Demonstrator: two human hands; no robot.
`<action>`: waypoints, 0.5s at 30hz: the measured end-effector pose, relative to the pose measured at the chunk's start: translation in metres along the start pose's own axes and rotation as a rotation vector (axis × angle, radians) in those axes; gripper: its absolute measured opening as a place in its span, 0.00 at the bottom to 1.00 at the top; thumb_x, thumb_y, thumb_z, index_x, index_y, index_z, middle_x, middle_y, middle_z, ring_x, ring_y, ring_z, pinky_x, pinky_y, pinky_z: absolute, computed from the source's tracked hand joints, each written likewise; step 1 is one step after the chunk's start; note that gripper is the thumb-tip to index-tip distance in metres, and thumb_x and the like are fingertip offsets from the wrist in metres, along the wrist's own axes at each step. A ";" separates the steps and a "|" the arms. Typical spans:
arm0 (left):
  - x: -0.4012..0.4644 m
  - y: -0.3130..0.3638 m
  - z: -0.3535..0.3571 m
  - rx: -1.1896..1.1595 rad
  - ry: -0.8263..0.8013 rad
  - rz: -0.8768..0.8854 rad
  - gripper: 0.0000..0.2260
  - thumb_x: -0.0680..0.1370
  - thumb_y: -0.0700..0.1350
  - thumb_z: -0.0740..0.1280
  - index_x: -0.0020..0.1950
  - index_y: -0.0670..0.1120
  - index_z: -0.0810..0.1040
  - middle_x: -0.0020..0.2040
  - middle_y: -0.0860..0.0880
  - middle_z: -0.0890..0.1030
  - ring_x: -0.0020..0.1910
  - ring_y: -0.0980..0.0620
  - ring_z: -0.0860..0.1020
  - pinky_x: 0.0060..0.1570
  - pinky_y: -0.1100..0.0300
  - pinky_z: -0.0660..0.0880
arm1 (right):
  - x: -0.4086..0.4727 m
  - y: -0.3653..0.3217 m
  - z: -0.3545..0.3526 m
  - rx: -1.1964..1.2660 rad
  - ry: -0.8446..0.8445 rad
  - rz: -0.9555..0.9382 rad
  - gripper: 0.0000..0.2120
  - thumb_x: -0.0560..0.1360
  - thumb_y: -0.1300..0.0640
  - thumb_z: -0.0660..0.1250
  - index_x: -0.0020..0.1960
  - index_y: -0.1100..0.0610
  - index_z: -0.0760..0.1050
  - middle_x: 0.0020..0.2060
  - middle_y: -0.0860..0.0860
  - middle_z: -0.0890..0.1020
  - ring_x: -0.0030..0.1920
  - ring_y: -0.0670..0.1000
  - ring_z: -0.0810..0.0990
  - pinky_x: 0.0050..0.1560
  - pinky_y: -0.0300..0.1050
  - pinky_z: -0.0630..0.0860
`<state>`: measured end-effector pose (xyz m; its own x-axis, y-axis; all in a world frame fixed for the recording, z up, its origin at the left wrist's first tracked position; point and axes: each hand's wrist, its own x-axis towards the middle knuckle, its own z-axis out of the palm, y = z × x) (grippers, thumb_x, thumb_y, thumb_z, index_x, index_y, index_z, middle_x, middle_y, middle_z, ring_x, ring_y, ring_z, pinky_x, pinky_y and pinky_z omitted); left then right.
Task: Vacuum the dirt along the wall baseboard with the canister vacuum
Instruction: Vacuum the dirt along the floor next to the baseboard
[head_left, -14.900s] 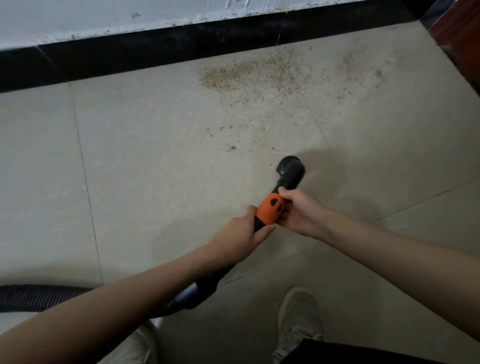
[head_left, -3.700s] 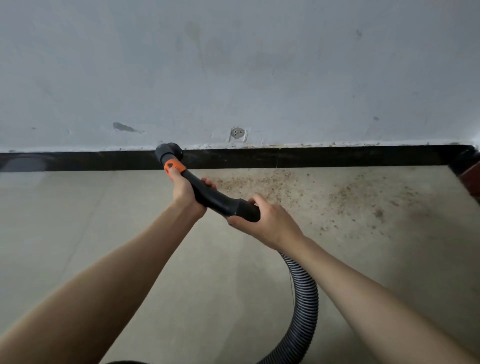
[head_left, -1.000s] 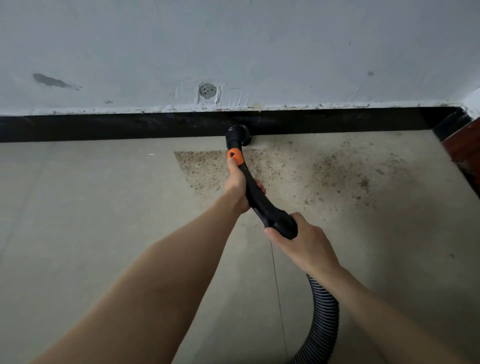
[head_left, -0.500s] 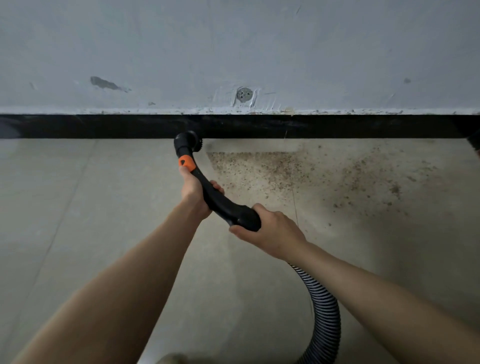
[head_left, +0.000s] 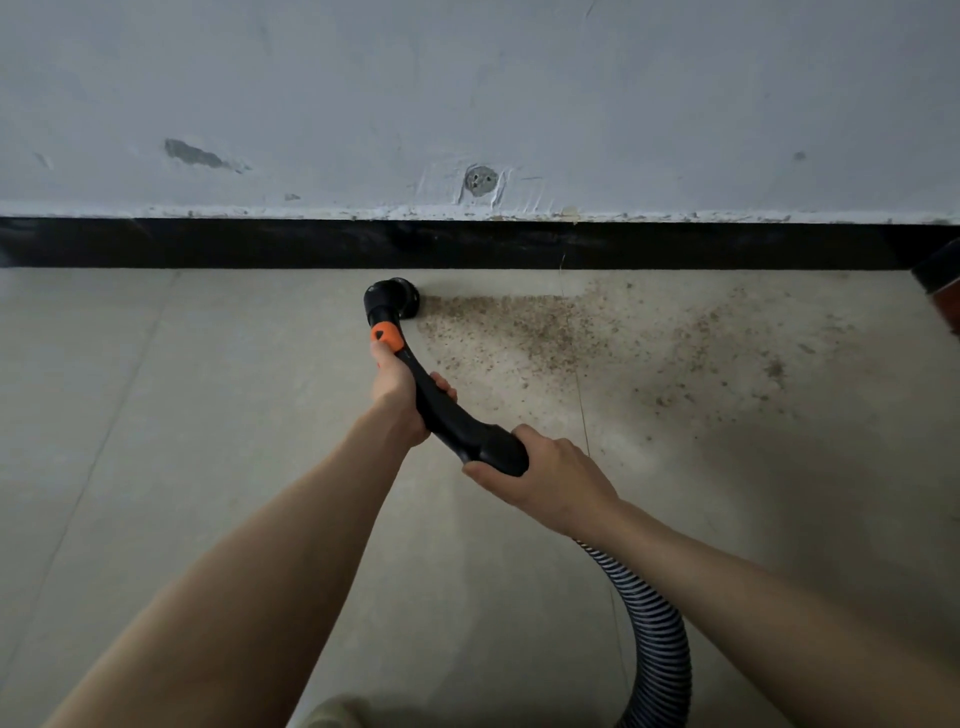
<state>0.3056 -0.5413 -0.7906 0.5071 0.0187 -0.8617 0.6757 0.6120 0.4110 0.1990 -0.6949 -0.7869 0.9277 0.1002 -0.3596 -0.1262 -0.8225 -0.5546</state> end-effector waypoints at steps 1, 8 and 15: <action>-0.001 -0.002 0.002 0.008 0.003 -0.002 0.29 0.73 0.70 0.59 0.51 0.43 0.70 0.22 0.48 0.70 0.19 0.52 0.70 0.23 0.62 0.73 | -0.002 0.002 0.000 0.007 0.001 0.005 0.28 0.66 0.24 0.57 0.47 0.48 0.68 0.36 0.44 0.76 0.34 0.44 0.76 0.30 0.41 0.67; -0.005 -0.015 0.021 0.081 -0.023 -0.018 0.30 0.72 0.71 0.59 0.52 0.43 0.70 0.23 0.48 0.69 0.18 0.51 0.69 0.23 0.62 0.72 | -0.015 0.016 -0.004 0.056 0.022 0.072 0.29 0.67 0.24 0.58 0.49 0.49 0.69 0.37 0.44 0.77 0.36 0.45 0.77 0.32 0.41 0.70; -0.007 -0.043 0.054 0.184 -0.072 -0.023 0.32 0.74 0.70 0.56 0.57 0.42 0.70 0.26 0.47 0.70 0.19 0.51 0.70 0.22 0.62 0.72 | -0.032 0.043 -0.014 0.142 0.084 0.176 0.27 0.67 0.25 0.59 0.46 0.49 0.69 0.36 0.46 0.78 0.35 0.47 0.78 0.32 0.41 0.70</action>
<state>0.3022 -0.6105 -0.7855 0.5229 -0.0545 -0.8507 0.7707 0.4565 0.4445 0.1686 -0.7412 -0.7881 0.9122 -0.0893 -0.3999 -0.3310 -0.7359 -0.5907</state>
